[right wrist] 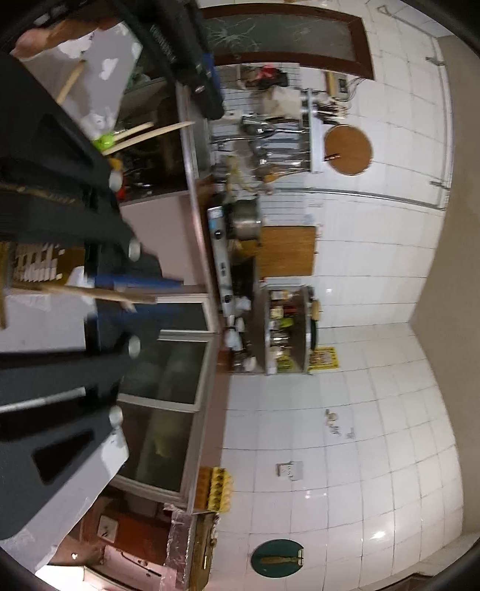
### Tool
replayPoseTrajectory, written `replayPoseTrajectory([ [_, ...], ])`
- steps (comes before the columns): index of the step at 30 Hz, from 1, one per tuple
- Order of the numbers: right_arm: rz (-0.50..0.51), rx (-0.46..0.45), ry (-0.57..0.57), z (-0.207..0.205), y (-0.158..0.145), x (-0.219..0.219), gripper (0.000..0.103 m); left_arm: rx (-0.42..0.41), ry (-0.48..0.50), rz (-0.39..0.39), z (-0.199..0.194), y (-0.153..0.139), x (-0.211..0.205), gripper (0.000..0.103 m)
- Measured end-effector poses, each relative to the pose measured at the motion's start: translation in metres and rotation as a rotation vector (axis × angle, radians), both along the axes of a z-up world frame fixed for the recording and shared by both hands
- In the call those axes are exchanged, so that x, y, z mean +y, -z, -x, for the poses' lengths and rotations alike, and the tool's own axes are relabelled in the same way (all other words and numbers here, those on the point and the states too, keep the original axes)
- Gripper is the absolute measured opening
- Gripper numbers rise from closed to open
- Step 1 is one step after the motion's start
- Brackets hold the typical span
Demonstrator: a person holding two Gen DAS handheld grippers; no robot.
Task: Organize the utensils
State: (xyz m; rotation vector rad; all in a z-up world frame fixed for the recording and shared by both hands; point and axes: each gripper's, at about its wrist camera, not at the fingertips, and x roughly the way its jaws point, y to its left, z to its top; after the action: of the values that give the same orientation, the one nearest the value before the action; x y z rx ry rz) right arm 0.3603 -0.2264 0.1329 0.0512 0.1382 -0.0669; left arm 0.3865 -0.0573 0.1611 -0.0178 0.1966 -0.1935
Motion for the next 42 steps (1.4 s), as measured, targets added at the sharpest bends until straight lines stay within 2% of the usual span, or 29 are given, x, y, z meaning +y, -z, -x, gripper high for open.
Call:
replayPoseTrajectory([
  [1,-0.004,0.002,0.008,0.006,-0.003,-0.002,0.052,-0.002,-0.007,0.004,0.005,-0.003,0.004,0.047],
  [2,-0.003,-0.004,0.014,0.012,-0.006,-0.004,0.056,-0.001,-0.011,0.004,0.011,-0.007,0.007,0.053],
  [5,0.027,0.008,0.028,0.036,-0.018,-0.008,0.058,0.009,-0.018,-0.002,0.032,-0.018,0.018,0.060],
  [7,0.030,0.024,0.034,0.056,-0.026,-0.013,0.067,0.008,-0.026,-0.001,0.052,-0.024,0.028,0.069],
  [9,0.031,0.039,0.032,0.074,-0.030,-0.017,0.078,0.000,-0.056,-0.004,0.077,-0.029,0.040,0.084],
  [13,0.027,0.053,0.035,0.113,-0.029,-0.021,0.087,0.013,-0.057,0.010,0.122,-0.030,0.060,0.092],
  [15,-0.005,0.056,0.036,0.137,-0.025,-0.024,0.094,0.013,-0.062,0.002,0.145,-0.025,0.066,0.098],
  [19,-0.049,0.055,0.018,0.184,-0.010,-0.024,0.099,0.015,-0.056,0.005,0.190,-0.002,0.078,0.098],
  [25,0.000,0.083,0.004,0.232,0.024,-0.001,0.099,0.090,-0.078,0.055,0.242,0.047,0.085,0.098],
  [31,-0.015,0.087,-0.017,0.267,0.063,0.014,0.099,0.116,-0.092,-0.010,0.286,0.092,0.077,0.098],
  [34,0.008,0.069,-0.024,0.282,0.079,0.021,0.099,0.098,-0.112,-0.029,0.299,0.107,0.077,0.098],
  [42,0.018,0.079,-0.048,0.291,0.108,0.026,0.099,0.065,-0.149,-0.058,0.310,0.139,0.072,0.098],
])
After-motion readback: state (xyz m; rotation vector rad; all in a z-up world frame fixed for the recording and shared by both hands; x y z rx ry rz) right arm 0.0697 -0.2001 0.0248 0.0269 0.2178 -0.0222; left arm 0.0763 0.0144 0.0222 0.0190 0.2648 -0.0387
